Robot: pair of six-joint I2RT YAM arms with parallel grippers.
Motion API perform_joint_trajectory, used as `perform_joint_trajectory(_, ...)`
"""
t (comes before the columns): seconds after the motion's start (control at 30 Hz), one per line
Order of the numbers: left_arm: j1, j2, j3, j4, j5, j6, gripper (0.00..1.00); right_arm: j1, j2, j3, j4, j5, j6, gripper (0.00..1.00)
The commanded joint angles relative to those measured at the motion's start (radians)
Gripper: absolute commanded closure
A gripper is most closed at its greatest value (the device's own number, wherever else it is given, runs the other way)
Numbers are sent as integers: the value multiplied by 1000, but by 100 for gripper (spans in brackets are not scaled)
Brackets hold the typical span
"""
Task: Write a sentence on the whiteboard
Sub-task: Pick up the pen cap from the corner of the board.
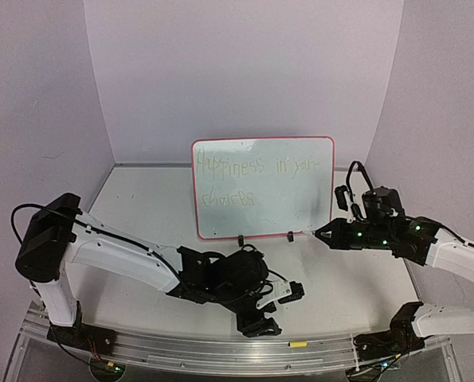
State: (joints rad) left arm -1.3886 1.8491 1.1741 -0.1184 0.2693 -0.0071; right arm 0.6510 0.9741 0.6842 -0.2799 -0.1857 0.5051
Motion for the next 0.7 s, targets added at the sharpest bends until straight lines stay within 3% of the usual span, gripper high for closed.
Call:
perform_joint_trajectory(0.0, -31, 84, 114, -31, -34, 94, 36, -2, -45, 25, 0, 28, 19, 100)
perform_joint_trajectory(0.57, -65, 306, 312, -94, 54, 130, 42, -1, -77, 19, 1, 29, 21, 100)
perform_joint_trajectory(0.67, -64, 331, 335, -107, 56, 129, 49, -2, -85, 12, 1, 31, 23, 100)
